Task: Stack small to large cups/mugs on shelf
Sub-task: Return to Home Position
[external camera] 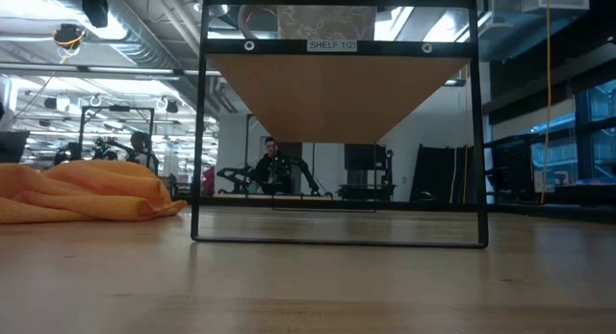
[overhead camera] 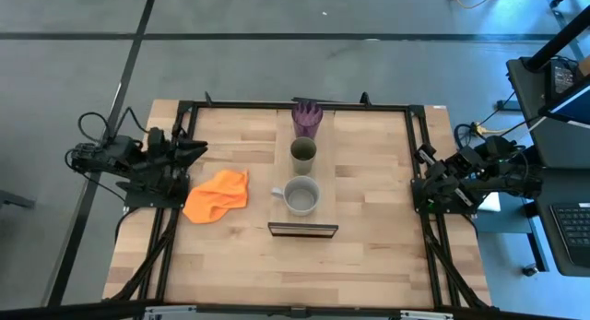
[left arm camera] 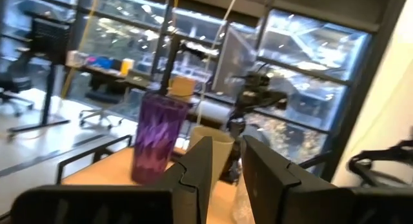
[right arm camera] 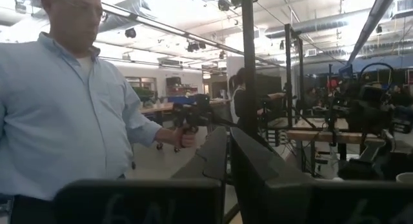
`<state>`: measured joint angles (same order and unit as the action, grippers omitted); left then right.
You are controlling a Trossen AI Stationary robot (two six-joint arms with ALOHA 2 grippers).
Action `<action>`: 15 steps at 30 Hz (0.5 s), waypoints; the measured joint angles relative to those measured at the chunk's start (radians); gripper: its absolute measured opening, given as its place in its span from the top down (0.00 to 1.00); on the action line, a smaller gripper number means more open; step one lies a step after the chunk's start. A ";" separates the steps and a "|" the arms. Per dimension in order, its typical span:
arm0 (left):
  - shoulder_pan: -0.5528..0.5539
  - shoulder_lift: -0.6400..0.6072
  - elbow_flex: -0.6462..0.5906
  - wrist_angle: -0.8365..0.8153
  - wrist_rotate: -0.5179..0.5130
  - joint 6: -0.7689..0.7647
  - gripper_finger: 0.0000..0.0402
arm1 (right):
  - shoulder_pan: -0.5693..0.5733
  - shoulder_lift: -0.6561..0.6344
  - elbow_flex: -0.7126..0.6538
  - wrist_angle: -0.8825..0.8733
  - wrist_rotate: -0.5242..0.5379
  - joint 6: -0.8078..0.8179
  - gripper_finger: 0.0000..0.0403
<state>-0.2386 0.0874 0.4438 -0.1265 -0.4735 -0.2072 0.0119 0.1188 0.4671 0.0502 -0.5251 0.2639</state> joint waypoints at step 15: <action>0.000 -0.085 -0.230 0.291 0.076 0.004 0.81 | 0.000 0.001 -0.277 0.501 -0.072 0.063 0.95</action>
<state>-0.2388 0.0022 0.2143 0.1642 -0.3976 -0.2028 0.0120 0.1196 0.1899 0.5510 -0.5974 0.3267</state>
